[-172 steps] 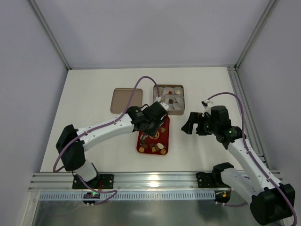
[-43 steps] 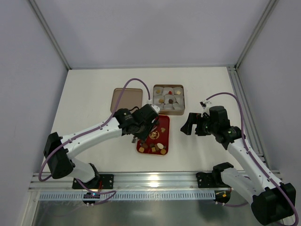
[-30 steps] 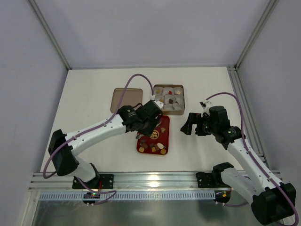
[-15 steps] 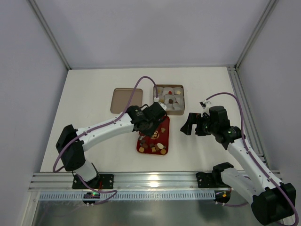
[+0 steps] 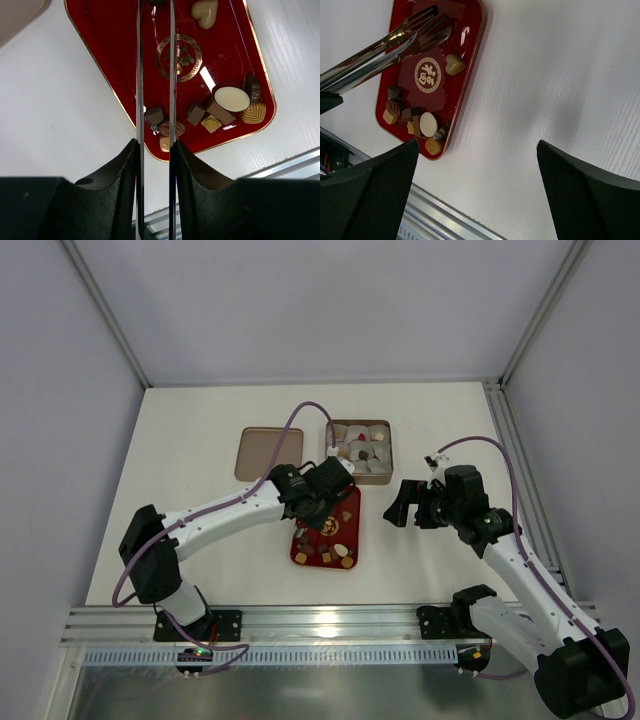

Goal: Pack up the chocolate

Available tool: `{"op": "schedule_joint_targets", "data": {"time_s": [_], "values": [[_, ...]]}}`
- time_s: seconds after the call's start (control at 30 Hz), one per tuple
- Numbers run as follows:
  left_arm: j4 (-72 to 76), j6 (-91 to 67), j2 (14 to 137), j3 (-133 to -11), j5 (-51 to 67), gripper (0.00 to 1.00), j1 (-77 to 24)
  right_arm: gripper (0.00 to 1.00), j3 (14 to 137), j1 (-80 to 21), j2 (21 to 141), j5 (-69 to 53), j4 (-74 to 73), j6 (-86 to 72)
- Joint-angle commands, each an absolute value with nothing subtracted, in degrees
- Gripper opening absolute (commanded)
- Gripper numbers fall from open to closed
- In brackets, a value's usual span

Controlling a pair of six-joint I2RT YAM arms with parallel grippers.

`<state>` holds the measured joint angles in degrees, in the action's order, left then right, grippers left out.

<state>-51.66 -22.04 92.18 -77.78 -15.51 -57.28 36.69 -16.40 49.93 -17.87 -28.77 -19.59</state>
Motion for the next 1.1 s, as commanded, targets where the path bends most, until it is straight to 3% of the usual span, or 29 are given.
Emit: {"op": "schedule_joint_targets", "data": {"time_s": [0.0, 1.07], "values": [[-51.2, -21.9, 89.5, -79.5, -17.1, 0.29, -57.4, 1.00, 37.0, -16.7, 50.0, -17.6, -27.7, -19.2], [-52.2, -20.7, 90.7, -88.7, -18.2, 0.27, -56.6, 1.00, 37.4, -16.7, 49.9, -17.2, -27.9, -19.2]]}}
